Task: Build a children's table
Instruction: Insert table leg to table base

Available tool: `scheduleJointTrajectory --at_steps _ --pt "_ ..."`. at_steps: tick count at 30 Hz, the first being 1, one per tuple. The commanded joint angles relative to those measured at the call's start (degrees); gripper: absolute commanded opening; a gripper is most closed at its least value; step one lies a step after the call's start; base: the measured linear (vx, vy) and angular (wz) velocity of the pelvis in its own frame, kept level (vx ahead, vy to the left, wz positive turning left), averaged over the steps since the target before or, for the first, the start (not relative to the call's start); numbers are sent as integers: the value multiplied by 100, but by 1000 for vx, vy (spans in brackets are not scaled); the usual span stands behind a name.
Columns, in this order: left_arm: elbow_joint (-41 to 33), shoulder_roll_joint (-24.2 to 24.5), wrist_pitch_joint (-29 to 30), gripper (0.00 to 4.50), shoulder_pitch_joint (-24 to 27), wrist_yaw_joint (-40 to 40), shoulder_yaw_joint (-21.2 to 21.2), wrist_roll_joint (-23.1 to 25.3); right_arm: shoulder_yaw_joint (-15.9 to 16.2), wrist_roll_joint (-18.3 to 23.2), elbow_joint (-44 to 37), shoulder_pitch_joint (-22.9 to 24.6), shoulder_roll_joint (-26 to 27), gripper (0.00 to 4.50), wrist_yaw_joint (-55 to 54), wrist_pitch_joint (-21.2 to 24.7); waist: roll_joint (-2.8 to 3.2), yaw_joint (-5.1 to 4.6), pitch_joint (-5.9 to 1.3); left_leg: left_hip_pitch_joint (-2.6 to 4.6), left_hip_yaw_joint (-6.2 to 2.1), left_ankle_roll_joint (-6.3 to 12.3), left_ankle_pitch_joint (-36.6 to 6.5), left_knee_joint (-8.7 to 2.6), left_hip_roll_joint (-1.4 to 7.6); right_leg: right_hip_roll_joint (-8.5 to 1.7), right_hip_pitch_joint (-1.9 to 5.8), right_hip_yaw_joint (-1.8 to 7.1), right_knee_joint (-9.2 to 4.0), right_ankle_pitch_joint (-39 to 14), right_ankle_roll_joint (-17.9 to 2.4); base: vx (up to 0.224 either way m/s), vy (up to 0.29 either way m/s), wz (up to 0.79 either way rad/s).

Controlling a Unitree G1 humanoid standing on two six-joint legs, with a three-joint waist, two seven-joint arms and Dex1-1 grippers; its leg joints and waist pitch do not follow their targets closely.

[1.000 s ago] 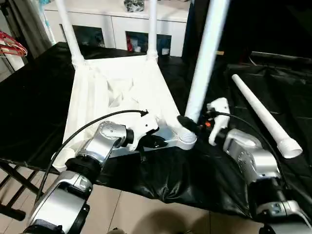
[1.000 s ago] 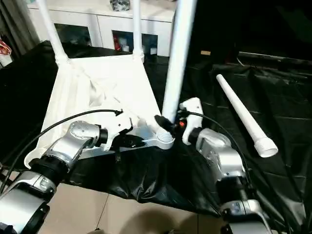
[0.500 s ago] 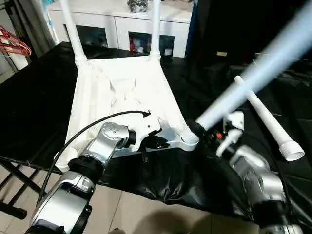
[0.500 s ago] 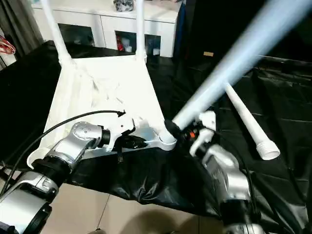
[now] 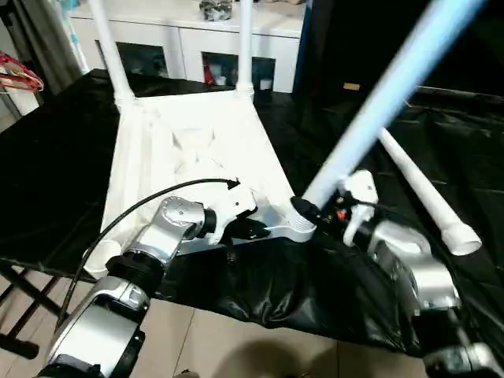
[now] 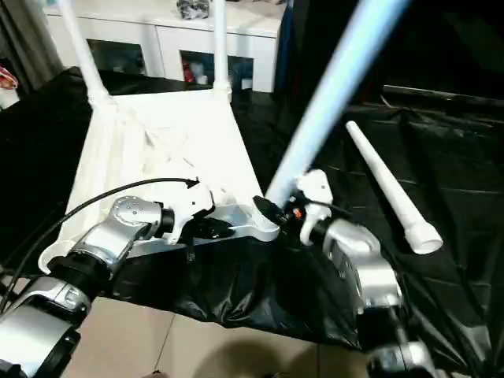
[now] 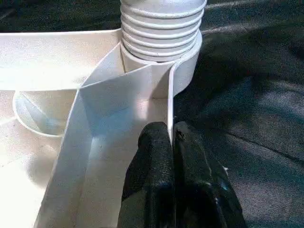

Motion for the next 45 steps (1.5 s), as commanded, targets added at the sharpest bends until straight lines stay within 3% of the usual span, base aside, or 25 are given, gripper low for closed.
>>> scheduleJointTrajectory --at_steps 1,4,5,12,17,23,24,29,30,31,33,34,36,37,38,39,40,41,42,43,44,45 --pt "-102 113 17 0 12 -51 31 80 357 -273 380 64 -90 190 275 270 -60 23 -318 -9 -19 314 -1452 -422 40 -431 259 175 -629 -3439 -292 0 0 0" --pt "-202 229 2 0 49 -365 -53 57 569 -388 785 -194 -283 190 841 213 -78 6 -330 -46 -27 346 -1368 -436 65 -436 295 186 -575 -3158 -420 0 0 0" --pt "-245 252 3 0 63 -425 -72 53 585 -398 821 -212 -310 190 903 207 -68 18 -338 -21 -16 354 -1318 -430 81 -443 275 214 -554 -2956 -506 0 0 0" --pt "-655 515 -42 0 177 -1170 -283 -17 811 -357 810 -230 -550 190 1678 117 -110 48 -387 -21 7 345 -1055 -439 133 -428 339 252 -373 -1588 -1041 0 0 0" --pt "-770 563 -95 0 195 -1413 -343 -31 906 -290 757 -170 -664 190 2139 19 -116 115 -387 11 25 337 -1051 -436 151 -437 338 261 -358 -1504 -1103 0 0 0" --pt "-610 571 -153 0 39 -1368 -369 77 985 -291 594 48 -770 190 2496 -174 -113 152 -371 29 24 259 -1286 -457 147 -438 325 268 -409 -1879 -1003 0 0 0" --pt "-578 553 -153 0 17 -1302 -353 85 971 -277 590 62 -759 190 2491 -176 -82 164 -375 36 20 244 -1290 -455 147 -444 322 270 -408 -1890 -997 0 0 0" --pt "-425 427 -49 0 -96 -769 -190 153 784 -254 695 80 -576 190 2124 -203 -122 183 -370 38 23 218 -1302 -458 143 -433 316 270 -416 -1892 -977 0 0 0" --pt "-403 389 -14 0 -118 -637 -148 155 716 -257 756 64 -519 190 1973 -213 -113 189 -353 69 25 201 -1418 -462 144 -441 287 269 -439 -2078 -971 0 0 0" --pt "-384 344 33 0 -146 -499 -105 151 647 -283 849 32 -454 190 1771 -257 -140 172 -341 53 24 183 -1464 -468 139 -443 292 268 -449 -2214 -942 0 0 0" --pt "-369 307 72 0 -170 -400 -71 149 595 -308 931 3 -402 190 1591 -296 -128 144 -296 86 -10 136 -1803 -485 114 -464 268 233 -561 -3160 -629 0 0 0" --pt "-366 152 290 0 -263 21 18 189 436 -427 1261 -128 -230 190 900 -371 -181 129 -290 93 -14 119 -1833 -485 109 -467 257 225 -583 -3352 -542 0 0 0" --pt "-406 -36 557 0 -355 474 101 234 245 -485 1604 -287 -21 190 186 -359 -160 39 -273 162 -49 26 -2098 -436 53 -469 201 119 -707 -4181 -224 -30 -1 -2" --pt "-428 -98 645 0 -379 617 128 244 182 -472 1696 -337 52 190 0 -330 -141 20 -275 151 -71 20 -2131 -432 38 -473 208 81 -729 -4250 -166 -61 -2 -5" --pt "-505 -277 859 0 -412 974 155 312 54 -464 1882 -440 226 189 -430 -244 -134 -41 -278 83 -110 22 -2144 -474 59 -474 301 6 -755 -4178 -84 -67 20 -15" --pt "-529 -339 930 0 -416 1103 158 346 39 -489 1937 -468 275 189 -561 -237 -114 -63 -286 64 -126 29 -2149 -492 79 -480 334 -27 -764 -4045 -88 -51 50 -21" --pt "-581 -509 1126 0 -424 1429 174 413 0 -544 2080 -542 401 189 -895 -227 -54 -123 -298 26 -163 64 -2258 -519 102 -485 392 -120 -781 -3743 -101 -51 50 -21" --pt "-614 -666 1308 0 -429 1716 199 453 -36 -579 2211 -611 510 189 -1188 -206 -29 -172 -299 30 -196 78 -2423 -546 150 -511 424 -205 -780 -3437 -191 -38 61 -19" --pt "-617 -711 1361 0 -433 1804 204 458 -57 -584 2261 -637 546 189 -1277 -193 -10 -201 -278 39 -217 86 -2612 -547 150 -518 429 -283 -819 -3444 -157 0 0 0" --pt "-622 -817 1420 0 -430 1944 194 479 -92 -585 2357 -687 627 189 -1463 -178 -7 -219 -275 98 -205 110 -2714 -535 150 -520 401 -300 -870 -3459 -155 -22 68 -11" --pt "-619 -937 1482 0 -424 2112 191 503 -134 -567 2469 -743 725 189 -1663 -164 40 -262 -254 180 -189 142 -2863 -498 122 -531 356 -365 -927 -3397 -228 0 0 0" --pt "-602 -1017 1496 0 -421 2228 179 529 -174 -537 2548 -781 799 189 -1796 -133 44 -342 -217 168 -227 145 -3158 -529 157 -516 407 -503 -950 -3451 -114 0 0 0"
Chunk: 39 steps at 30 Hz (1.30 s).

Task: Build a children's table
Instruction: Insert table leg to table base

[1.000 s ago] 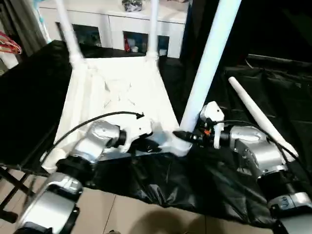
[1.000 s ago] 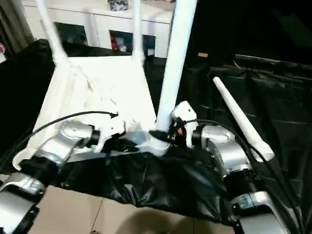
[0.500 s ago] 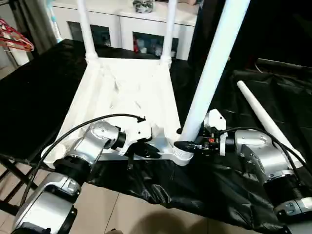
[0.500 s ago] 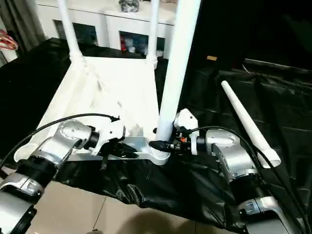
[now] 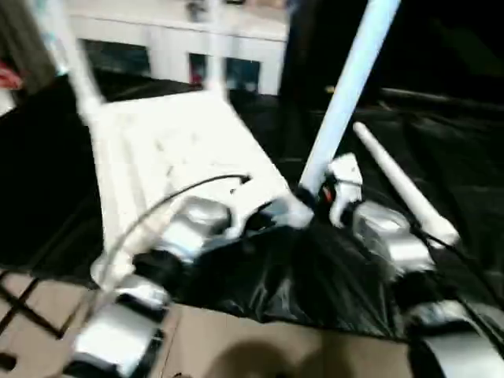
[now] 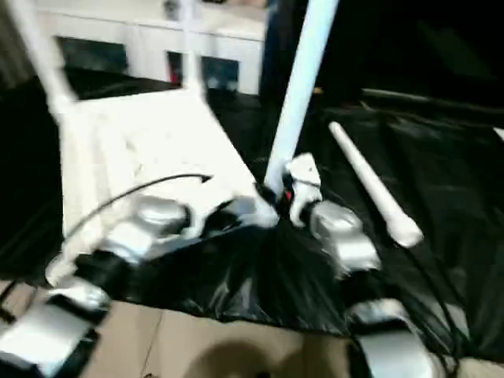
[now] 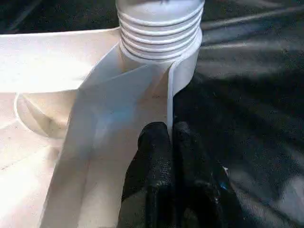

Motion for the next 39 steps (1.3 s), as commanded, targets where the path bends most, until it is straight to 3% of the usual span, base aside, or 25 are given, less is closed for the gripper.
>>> scheduleJointTrajectory --at_steps 1,2,3,4,5,6,8,11,12,13,14,17,20,22,25,28,29,30,32,36,39 --pt "-272 -108 -7 0 -291 345 151 23 132 -150 569 269 98 189 -174 410 88 -89 -250 78 -85 100 -3237 -509 166 -319 229 -5 -568 -3355 -81 0 0 0" --pt "-263 -143 7 0 -293 405 146 36 107 -145 626 243 136 189 -240 410 96 -98 -255 83 -94 115 -3330 -522 189 -325 250 -8 -551 -3261 -57 0 0 0" --pt "-223 -241 -38 0 -301 479 119 51 42 -125 823 147 294 189 -385 419 172 -116 -241 73 -114 102 -3581 -593 248 -364 271 50 -466 -2989 -142 0 0 0" --pt "-230 -257 -32 0 -299 481 112 59 29 -127 871 122 332 189 -412 412 161 -126 -238 94 -100 87 -3615 -588 237 -368 246 60 -479 -2993 -168 0 0 0" --pt "-238 -265 -31 0 -293 437 96 60 15 -115 894 96 380 189 -420 426 145 -140 -233 154 -73 59 -3540 -532 167 -398 180 45 -543 -3159 -194 0 0 0" --pt "-268 -256 -7 0 -280 420 74 72 0 -120 912 76 407 189 -424 432 133 -156 -233 149 -59 77 -3349 -485 115 -429 175 17 -594 -3391 -151 0 0 0" --pt "-314 -230 -10 0 -258 379 43 84 6 -128 915 56 425 189 -391 453 129 -172 -238 128 -53 105 -3160 -471 95 -435 175 16 -613 -3477 -110 0 0 0" --pt "-394 -125 -71 0 -202 242 -27 73 40 -170 1007 -40 417 189 -314 360 129 -196 -253 77 -69 119 -3049 -500 106 -437 193 54 -561 -3316 -181 0 0 0" --pt "-394 -118 -85 0 -199 231 -29 70 39 -167 1007 -44 413 189 -300 344 80 -192 -258 67 -70 137 -2998 -503 113 -450 190 65 -539 -3296 -205 0 0 0" --pt "-393 -99 -125 0 -194 207 -33 64 28 -166 1024 -64 409 224 -262 291 105 -188 -253 68 -68 136 -3005 -511 118 -453 183 80 -538 -3278 -227 0 0 0" --pt "-390 -78 -143 0 -188 189 -25 62 31 -179 1024 -81 396 224 -218 235 58 -206 -253 56 -62 136 -3004 -516 123 -451 174 89 -536 -3261 -247 0 0 0" --pt "-456 22 -254 0 -161 -8 -18 47 -75 -56 885 -128 375 265 122 38 50 -186 -282 23 -52 176 -2829 -522 132 -476 194 137 -493 -3112 -327 0 0 0" --pt "-553 139 -226 0 -126 -152 -19 12 -141 47 708 -147 328 305 378 -3 18 -89 -328 -71 15 260 -2137 -523 142 -477 192 285 -343 -2457 -691 0 0 0" --pt "-584 227 -273 0 -109 -273 -21 -10 -137 95 585 -138 261 311 615 -40 -1 -72 -323 -91 47 300 -1968 -513 135 -464 176 320 -301 -2349 -797 0 0 0" --pt "-556 348 -386 0 -108 -471 -15 -34 -105 120 431 -101 126 338 929 -89 -12 19 -372 -149 107 421 -1345 -462 122 -448 183 398 -200 -2008 -939 14 -22 1" --pt "-529 417 -514 0 -110 -613 -36 -41 -56 96 330 -54 27 360 1081 -116 -25 139 -386 -73 191 472 -1105 -411 127 -426 95 456 -154 -1789 -1124 0 0 0" --pt "-577 524 -697 0 -79 -905 -83 -100 20 82 144 54 -131 381 1389 -136 -29 175 -425 -108 205 526 -839 -391 123 -415 139 470 -69 -1387 -1239 66 -47 12" --pt "-606 570 -783 0 -63 -1060 -101 -147 45 87 69 94 -202 381 1550 -123 -29 206 -456 -186 199 624 -463 -359 105 -397 190 490 62 -836 -1335 0 0 0" --pt "-658 619 -856 0 -27 -1275 -117 -221 94 64 -23 148 -290 381 1706 -119 -20 244 -462 -205 209 779 -195 -320 91 -393 185 488 111 -407 -1416 0 0 0" --pt "-733 757 -1041 0 40 -1741 -188 -336 209 -59 -126 236 -484 381 1977 -185 -3 324 -487 -182 217 959 75 -273 100 -363 162 500 213 117 -1612 0 0 0" --pt "-627 950 -1340 0 74 -2299 -257 -401 394 -59 -367 398 -797 381 2671 -148 43 399 -457 -133 233 917 -200 -284 136 -337 131 494 174 -158 -1600 0 0 0"
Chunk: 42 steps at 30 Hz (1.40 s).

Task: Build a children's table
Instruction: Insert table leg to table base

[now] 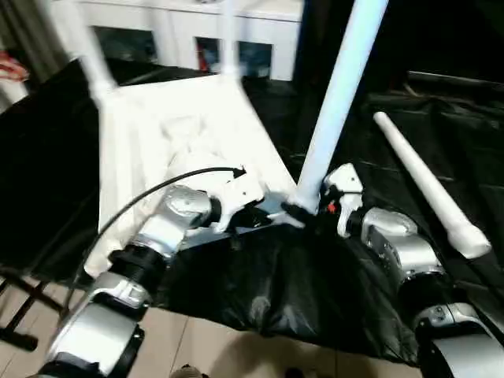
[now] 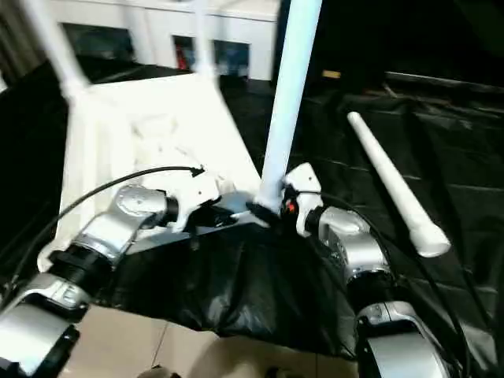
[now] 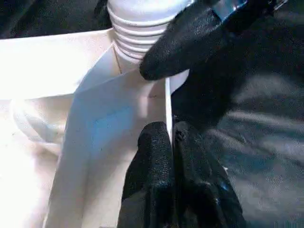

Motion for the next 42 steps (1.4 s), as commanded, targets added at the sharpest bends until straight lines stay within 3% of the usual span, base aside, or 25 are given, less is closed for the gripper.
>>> scheduleJointTrajectory --at_steps 1,8,11,22,25,26,31,33,34,36,42 --pt "-116 -16 -317 0 -13 -370 -119 -119 120 -32 -145 74 -123 381 365 52 12 14 -473 36 48 818 -255 -298 146 -260 480 374 -235 -233 -1494 0 0 0" --pt "-95 197 -541 0 43 -1097 -198 -265 307 -5 -391 159 -400 381 1018 70 -27 50 -447 35 60 452 -773 -338 122 -255 485 441 -288 -954 -1261 0 0 0" --pt "-67 283 -627 0 71 -1266 -231 -240 359 3 -519 214 -451 366 1137 92 -64 46 -452 7 62 455 -671 -329 111 -247 496 444 -280 -916 -1196 0 0 0" --pt "137 224 -768 0 83 -1170 -197 -165 393 30 -654 351 -365 282 1238 70 -41 74 -460 -5 54 441 -579 -313 104 -245 491 440 -268 -910 -1162 0 0 0" --pt "157 169 -757 0 91 -1068 -167 -178 383 37 -716 400 -308 279 1171 105 -38 79 -459 -8 53 401 -633 -314 97 -246 497 441 -283 -1006 -1123 0 0 0" --pt "201 81 -772 0 89 -893 -106 -194 342 46 -783 463 -239 279 1050 141 -11 81 -453 2 56 378 -657 -316 96 -238 487 442 -302 -1053 -1080 0 0 0" --pt "283 -78 -717 0 67 -461 13 -180 274 58 -825 557 -135 275 819 170 -35 84 -437 49 66 325 -850 -321 89 -236 449 449 -352 -1379 -1028 0 0 0" --pt "342 -219 -618 0 55 -52 84 -126 149 46 -776 604 21 274 403 137 -83 58 -432 14 58 305 -869 -330 83 -235 471 452 -354 -1539 -954 0 0 0" --pt "369 -343 -516 0 53 217 120 -97 41 7 -683 600 164 274 -19 129 -98 47 -425 -1 51 268 -839 -334 67 -245 473 446 -382 -1830 -779 0 0 0" --pt "387 -608 -312 0 42 719 164 -29 -106 -95 -528 596 454 274 -789 97 -129 22 -415 -10 44 191 -816 -348 69 -247 458 435 -411 -2064 -672 0 0 0" --pt "547 -1232 14 0 -43 1719 98 221 -227 -413 -208 501 1152 274 -2389 133 -106 -69 -377 9 37 149 -1019 -364 28 -236 422 403 -527 -2734 -365 0 0 0"
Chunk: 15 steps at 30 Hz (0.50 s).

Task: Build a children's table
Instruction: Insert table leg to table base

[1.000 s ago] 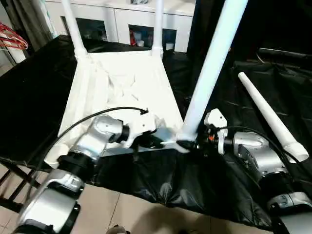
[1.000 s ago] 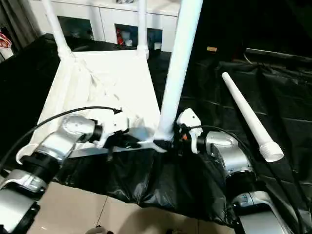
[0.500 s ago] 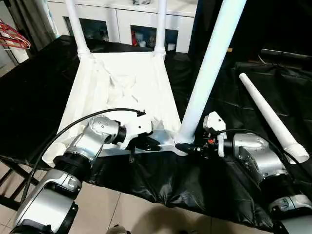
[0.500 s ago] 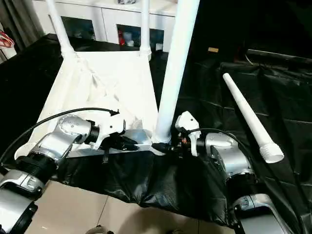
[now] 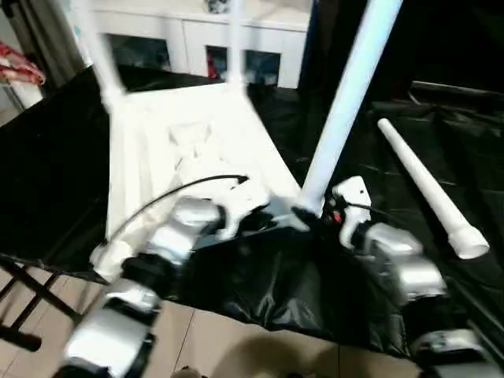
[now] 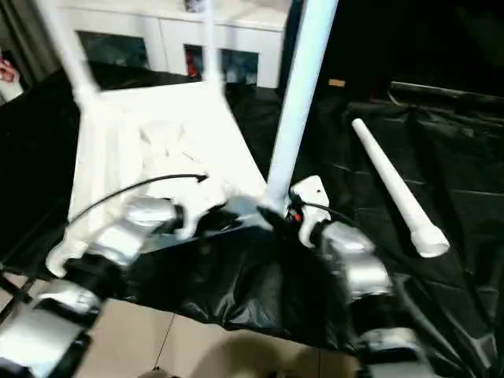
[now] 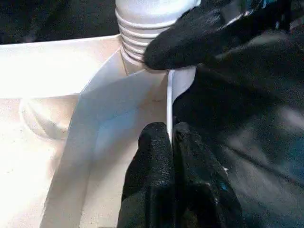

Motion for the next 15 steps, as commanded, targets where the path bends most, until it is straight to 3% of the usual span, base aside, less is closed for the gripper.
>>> scheduleJointTrajectory --at_steps 1,3,4,5,8,10,12,15 --pt "18 -483 31 0 -101 372 -152 -33 275 -175 290 -80 430 274 -499 117 -82 -3 -367 -30 4 192 -1075 -411 41 -243 341 243 -613 -2815 -409 0 0 0" --pt "63 -662 22 0 -102 489 -231 33 287 -295 507 -185 662 274 -919 -30 -36 -31 -364 4 -22 161 -1279 -428 42 -265 333 216 -679 -3101 -315 0 0 0" --pt "61 -685 6 0 -88 449 -247 33 297 -290 513 -187 700 274 -868 -142 -45 -45 -372 -7 -28 173 -1287 -434 49 -268 347 214 -678 -3057 -310 0 0 0" --pt "56 -703 12 0 -78 444 -250 42 284 -292 521 -190 731 329 -869 -207 -37 -47 -391 -8 -31 221 -1271 -445 62 -263 360 213 -674 -2876 -340 0 0 0" --pt "-16 -648 11 0 -33 333 -239 39 162 -173 441 -200 680 349 -717 -251 -16 -64 -391 -22 -31 295 -1227 -467 83 -250 371 240 -620 -2416 -546 0 0 0" --pt "-131 -495 -164 0 38 54 -246 -12 118 -111 319 -187 489 378 -444 -294 -53 -58 -400 -16 -18 350 -1208 -459 85 -257 386 254 -598 -2255 -669 0 0 0" --pt "-205 -410 -236 0 83 -118 -252 -56 114 -108 276 -176 377 392 -334 -290 -41 -46 -411 -35 -15 409 -1074 -448 92 -266 399 271 -563 -2030 -757 0 0 0" --pt "-408 -171 -395 0 203 -646 -256 -220 168 -88 218 -124 17 405 113 -318 -78 -17 -429 -27 12 529 -790 -426 109 -267 398 297 -490 -1557 -962 0 0 0"
